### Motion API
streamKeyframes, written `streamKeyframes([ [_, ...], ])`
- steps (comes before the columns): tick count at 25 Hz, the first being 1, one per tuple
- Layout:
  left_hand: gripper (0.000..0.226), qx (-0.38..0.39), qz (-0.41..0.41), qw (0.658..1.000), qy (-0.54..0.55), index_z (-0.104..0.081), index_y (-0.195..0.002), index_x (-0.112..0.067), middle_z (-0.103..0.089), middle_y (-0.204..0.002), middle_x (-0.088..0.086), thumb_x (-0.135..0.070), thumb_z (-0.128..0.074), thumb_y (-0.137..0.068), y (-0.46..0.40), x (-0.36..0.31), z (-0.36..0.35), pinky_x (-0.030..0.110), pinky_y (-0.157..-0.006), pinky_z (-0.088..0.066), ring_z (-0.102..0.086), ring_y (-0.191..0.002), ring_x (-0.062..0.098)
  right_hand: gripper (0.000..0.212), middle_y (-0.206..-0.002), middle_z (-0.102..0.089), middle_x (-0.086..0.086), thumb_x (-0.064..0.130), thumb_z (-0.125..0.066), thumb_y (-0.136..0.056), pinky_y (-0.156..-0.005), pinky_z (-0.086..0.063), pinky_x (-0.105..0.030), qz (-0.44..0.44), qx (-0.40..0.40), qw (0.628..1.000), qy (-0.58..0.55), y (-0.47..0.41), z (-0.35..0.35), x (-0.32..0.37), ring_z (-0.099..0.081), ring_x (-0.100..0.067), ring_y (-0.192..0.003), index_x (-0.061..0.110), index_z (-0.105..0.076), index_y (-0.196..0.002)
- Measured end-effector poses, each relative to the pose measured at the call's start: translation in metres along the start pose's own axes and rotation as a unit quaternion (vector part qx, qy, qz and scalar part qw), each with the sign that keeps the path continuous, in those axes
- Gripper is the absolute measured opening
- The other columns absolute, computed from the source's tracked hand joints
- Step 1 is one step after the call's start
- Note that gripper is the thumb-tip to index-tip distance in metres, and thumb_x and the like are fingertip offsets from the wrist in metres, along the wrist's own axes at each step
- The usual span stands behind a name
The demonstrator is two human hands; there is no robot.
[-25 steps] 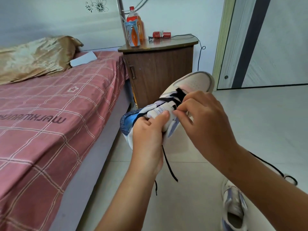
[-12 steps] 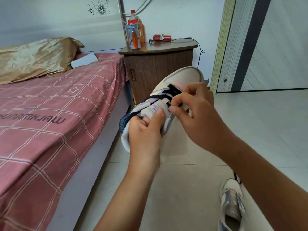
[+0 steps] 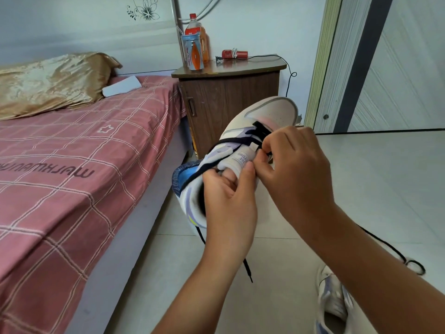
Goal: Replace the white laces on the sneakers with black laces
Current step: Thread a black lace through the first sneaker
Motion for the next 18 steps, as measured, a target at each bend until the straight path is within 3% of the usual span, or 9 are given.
streamKeyframes([
  [2,0.019,-0.012,-0.006,1.000,0.006,-0.046,-0.080,0.002,-0.045,-0.060,0.005,-0.008,-0.057,-0.092,-0.003,0.000,0.006,0.029,-0.063,-0.047,-0.045,-0.060,0.014,0.016,-0.075,-0.061,-0.009,0.017,-0.053,-0.083,-0.060,-0.045,-0.030,-0.002,0.024,0.997,-0.072,0.000,-0.006,0.004,-0.056,-0.026,-0.074,0.005,-0.062,-0.075],
  [4,0.020,0.004,0.002,1.000,0.026,-0.051,-0.081,0.009,-0.047,-0.062,0.008,-0.007,-0.055,-0.093,-0.011,0.003,0.009,0.037,-0.071,-0.047,-0.045,-0.066,0.020,0.013,-0.084,-0.060,-0.003,0.018,-0.060,-0.084,-0.070,-0.038,-0.018,-0.019,0.102,0.976,-0.191,0.001,-0.019,-0.001,-0.053,-0.021,-0.084,0.008,-0.069,-0.084],
  [6,0.016,0.011,0.033,0.998,0.054,-0.059,-0.085,0.005,-0.057,-0.069,0.010,-0.008,-0.055,-0.092,-0.014,0.009,0.014,0.039,-0.079,-0.049,-0.053,-0.075,0.024,0.018,-0.090,-0.059,0.001,0.020,-0.062,-0.085,-0.073,-0.035,-0.012,-0.047,0.160,0.953,-0.253,0.002,-0.026,-0.011,-0.051,-0.018,-0.089,0.010,-0.073,-0.094],
  [10,0.020,0.041,0.073,0.989,0.121,-0.066,-0.095,-0.002,-0.070,-0.085,0.012,-0.005,-0.047,-0.094,-0.008,0.009,0.006,0.026,-0.071,-0.055,-0.067,-0.078,0.019,0.018,-0.090,-0.058,0.005,0.022,-0.059,-0.085,-0.076,-0.043,-0.016,-0.059,0.141,0.951,-0.268,-0.006,-0.017,-0.018,-0.052,-0.012,-0.086,0.011,-0.071,-0.092],
  [15,0.021,0.050,0.068,0.982,0.167,-0.068,-0.093,-0.008,-0.071,-0.094,0.013,-0.005,-0.047,-0.092,-0.007,0.003,0.000,0.039,-0.088,-0.051,-0.067,-0.086,0.022,0.019,-0.089,-0.061,0.006,0.028,-0.059,-0.082,-0.075,-0.043,-0.014,-0.065,0.164,0.944,-0.279,-0.014,-0.010,-0.022,-0.055,-0.008,-0.084,0.016,-0.071,-0.091],
  [18,0.021,0.041,0.060,0.989,0.129,-0.066,-0.100,-0.005,-0.070,-0.098,0.017,-0.015,-0.058,-0.083,-0.005,0.004,0.002,0.037,-0.084,-0.052,-0.065,-0.089,0.023,0.019,-0.086,-0.059,0.005,0.030,-0.062,-0.080,-0.074,-0.037,-0.012,-0.034,0.140,0.963,-0.226,-0.014,-0.005,-0.015,-0.053,-0.013,-0.084,0.014,-0.070,-0.087],
])
Point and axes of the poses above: each hand's wrist, its own y-axis away from the middle knuckle, its own z-axis out of the back of the hand, x = y × z, the point moved 10 cm from there along -y, towards the middle knuckle
